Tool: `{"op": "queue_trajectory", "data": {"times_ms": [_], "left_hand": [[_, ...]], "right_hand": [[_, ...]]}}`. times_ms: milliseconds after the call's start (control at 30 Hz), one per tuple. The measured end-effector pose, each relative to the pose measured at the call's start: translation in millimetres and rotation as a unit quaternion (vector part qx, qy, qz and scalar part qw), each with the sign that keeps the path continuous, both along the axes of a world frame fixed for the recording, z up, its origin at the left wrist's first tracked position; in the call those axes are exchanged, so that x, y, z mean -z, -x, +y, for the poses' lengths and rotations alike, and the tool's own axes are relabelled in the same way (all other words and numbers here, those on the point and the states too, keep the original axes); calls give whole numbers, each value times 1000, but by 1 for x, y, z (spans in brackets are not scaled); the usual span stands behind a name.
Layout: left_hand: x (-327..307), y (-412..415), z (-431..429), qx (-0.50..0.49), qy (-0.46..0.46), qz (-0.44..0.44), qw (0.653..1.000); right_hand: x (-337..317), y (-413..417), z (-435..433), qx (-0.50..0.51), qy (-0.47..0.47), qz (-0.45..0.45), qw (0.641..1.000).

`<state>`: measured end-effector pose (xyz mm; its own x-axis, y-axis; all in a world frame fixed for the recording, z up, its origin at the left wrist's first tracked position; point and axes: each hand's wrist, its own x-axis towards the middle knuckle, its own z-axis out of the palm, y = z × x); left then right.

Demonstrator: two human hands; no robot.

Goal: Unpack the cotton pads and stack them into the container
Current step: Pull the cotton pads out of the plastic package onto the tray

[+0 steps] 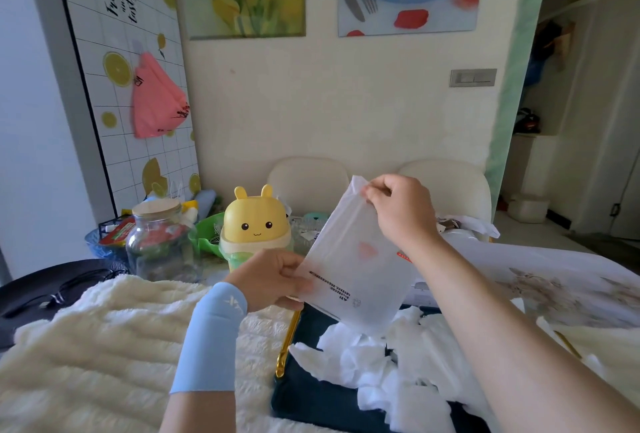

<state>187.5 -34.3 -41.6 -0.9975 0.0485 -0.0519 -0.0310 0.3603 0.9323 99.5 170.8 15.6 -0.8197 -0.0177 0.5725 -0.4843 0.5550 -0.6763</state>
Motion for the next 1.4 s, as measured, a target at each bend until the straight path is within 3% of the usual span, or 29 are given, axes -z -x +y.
{"op": "queue_trajectory", "data": {"times_ms": [133,233,367,433,600,667,733,800,967,1033,1167,1267,1333,1400], "left_hand": [[-5,2,-1,-102,-104,68,987],[-2,3,-4,-144,-211,85,963],[4,2,2,-110,-232,75,964],[5,2,4,-89,-225,72,968],[4,0,1,-88,-207,96,970],[4,1,-3,-110,-138,122,977],[4,4,-9,-150,17,148,977],[2,3,-11,-178,122,168,962],[-8,-8,-6,-144,244,124,951],[-9,-5,-6,-150,248,119,950],[-10,6,-6,-173,61,120,976],[-4,20,-7,-192,26,92,977],[2,30,-5,-180,137,82,971],[4,37,1,-171,269,126,939]], "right_hand": [[0,3,-4,77,-103,20,991],[6,3,-3,138,-44,-62,988],[21,5,3,-25,38,-238,970],[25,7,4,-67,70,-228,969],[30,8,12,-137,16,-116,984],[28,3,18,-210,3,-152,966],[28,1,25,-247,-46,-181,951],[28,2,28,-230,-99,-187,950],[21,-1,28,-172,-124,-163,964],[18,2,29,-167,-117,-171,964],[8,9,32,-181,-77,-225,954],[9,18,27,-209,-73,-278,935],[15,31,19,-168,-97,-276,941],[24,46,7,-139,-124,-280,942]]}}
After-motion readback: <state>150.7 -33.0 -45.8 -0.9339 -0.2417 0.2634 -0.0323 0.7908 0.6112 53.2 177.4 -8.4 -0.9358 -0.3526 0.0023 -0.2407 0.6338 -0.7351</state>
